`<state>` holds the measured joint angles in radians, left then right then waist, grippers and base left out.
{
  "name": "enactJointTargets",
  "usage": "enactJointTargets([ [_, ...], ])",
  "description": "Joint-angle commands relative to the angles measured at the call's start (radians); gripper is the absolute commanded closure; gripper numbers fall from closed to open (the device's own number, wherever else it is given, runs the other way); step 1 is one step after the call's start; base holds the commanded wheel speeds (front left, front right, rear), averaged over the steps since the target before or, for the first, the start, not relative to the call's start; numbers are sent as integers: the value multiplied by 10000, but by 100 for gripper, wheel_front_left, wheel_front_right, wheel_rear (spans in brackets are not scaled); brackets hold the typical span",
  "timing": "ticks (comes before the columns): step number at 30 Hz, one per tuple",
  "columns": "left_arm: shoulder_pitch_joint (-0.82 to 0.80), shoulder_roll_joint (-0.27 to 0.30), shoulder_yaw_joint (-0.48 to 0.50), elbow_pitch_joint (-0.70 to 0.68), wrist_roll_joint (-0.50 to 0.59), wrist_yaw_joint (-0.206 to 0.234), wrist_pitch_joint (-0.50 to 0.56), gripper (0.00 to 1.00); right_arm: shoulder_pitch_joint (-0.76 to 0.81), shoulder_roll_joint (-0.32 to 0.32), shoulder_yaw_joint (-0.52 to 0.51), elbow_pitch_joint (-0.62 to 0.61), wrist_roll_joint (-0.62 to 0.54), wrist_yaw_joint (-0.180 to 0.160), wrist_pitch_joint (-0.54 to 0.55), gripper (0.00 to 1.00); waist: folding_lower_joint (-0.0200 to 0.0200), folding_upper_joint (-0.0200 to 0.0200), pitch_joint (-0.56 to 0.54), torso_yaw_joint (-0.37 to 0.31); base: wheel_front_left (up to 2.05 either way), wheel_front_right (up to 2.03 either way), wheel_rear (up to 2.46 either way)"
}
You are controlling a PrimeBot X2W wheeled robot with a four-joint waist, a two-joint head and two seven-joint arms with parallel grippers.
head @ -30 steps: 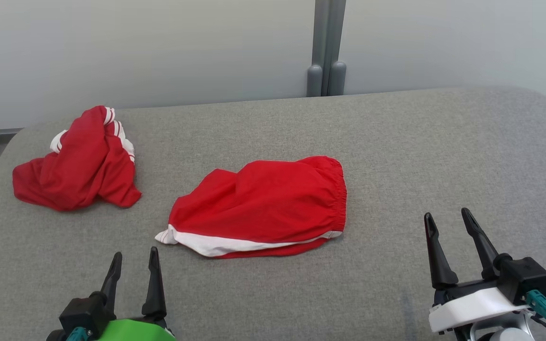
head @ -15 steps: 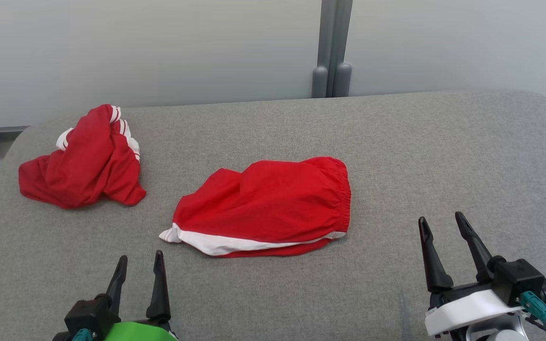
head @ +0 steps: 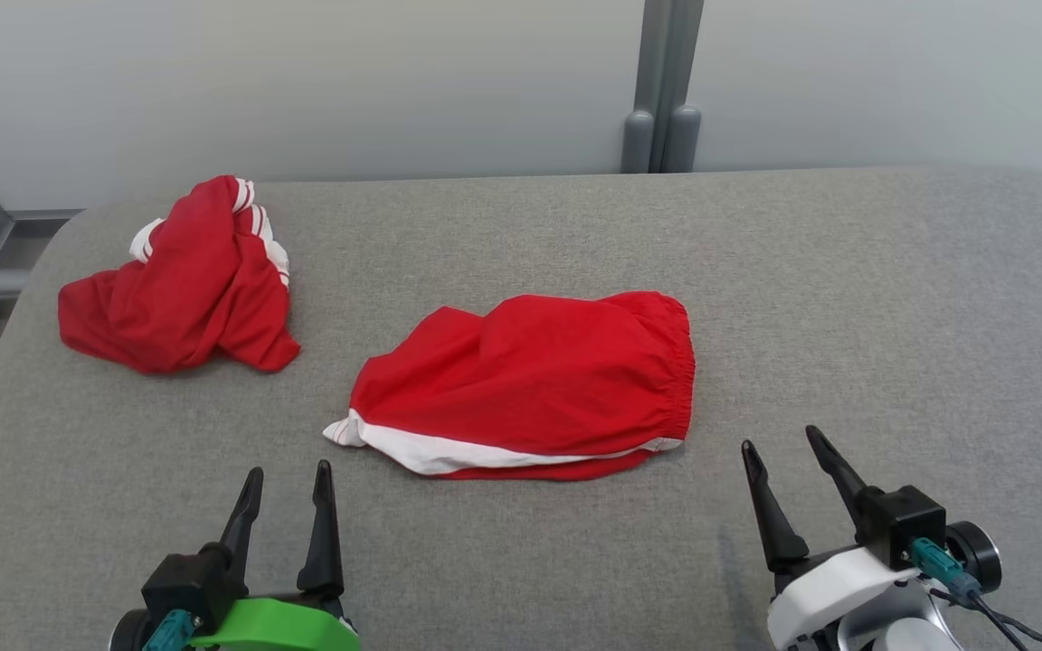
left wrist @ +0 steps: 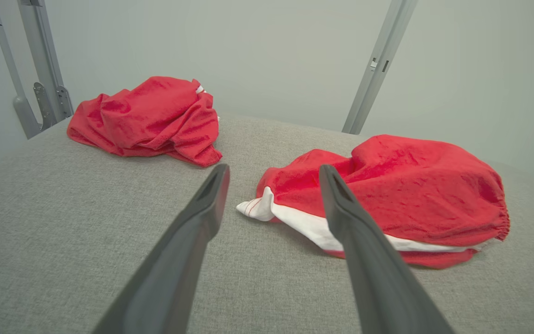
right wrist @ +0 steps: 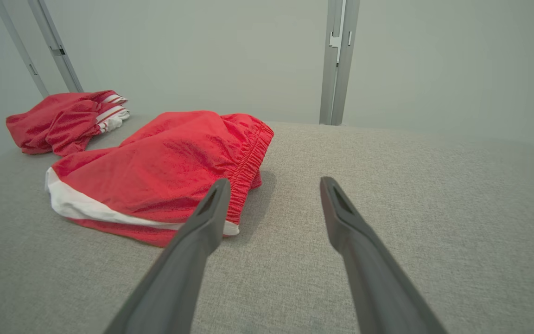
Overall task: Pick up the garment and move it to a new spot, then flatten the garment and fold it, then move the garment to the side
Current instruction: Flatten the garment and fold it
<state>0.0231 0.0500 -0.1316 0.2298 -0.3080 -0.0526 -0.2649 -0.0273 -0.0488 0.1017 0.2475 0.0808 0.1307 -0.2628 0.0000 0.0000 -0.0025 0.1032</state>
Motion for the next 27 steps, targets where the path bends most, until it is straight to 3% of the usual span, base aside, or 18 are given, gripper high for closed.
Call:
enactJointTargets([
  [1,-189,9,-30,-42,49,10,10,0,-201,-31,47,250,-123,1,-33,0,0,0,155,230,0,0,0],
  [14,-739,9,-370,-332,-1,112,10,0,-2262,-526,318,3586,-248,1,-33,0,0,0,1300,1501,0,0,0],
  [26,-884,9,-431,-361,-111,257,10,0,-2845,-777,1055,4259,22,1,-33,0,0,0,1538,1851,0,0,0],
  [27,-887,9,-429,-363,-114,265,10,0,-2859,-781,1101,4282,49,1,-33,9,0,0,1540,1847,0,0,0],
])
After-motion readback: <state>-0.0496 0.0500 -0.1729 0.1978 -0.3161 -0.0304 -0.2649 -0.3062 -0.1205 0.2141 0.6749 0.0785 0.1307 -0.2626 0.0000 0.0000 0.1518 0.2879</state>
